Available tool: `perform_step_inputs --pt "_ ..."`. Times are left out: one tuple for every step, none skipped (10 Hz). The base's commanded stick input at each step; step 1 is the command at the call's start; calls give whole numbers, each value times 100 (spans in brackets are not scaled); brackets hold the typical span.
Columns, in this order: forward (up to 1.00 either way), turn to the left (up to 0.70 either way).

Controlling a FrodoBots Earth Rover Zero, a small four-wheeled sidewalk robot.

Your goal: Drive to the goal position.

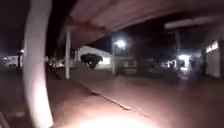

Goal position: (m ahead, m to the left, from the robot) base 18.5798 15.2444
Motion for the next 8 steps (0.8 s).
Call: perform_step_inputs --pt "100 -5" --pt "100 -4" --pt "100 -4" --pt "100 -4" --pt "100 -4" --pt "100 -4" --pt "100 -4" --pt "100 -4"
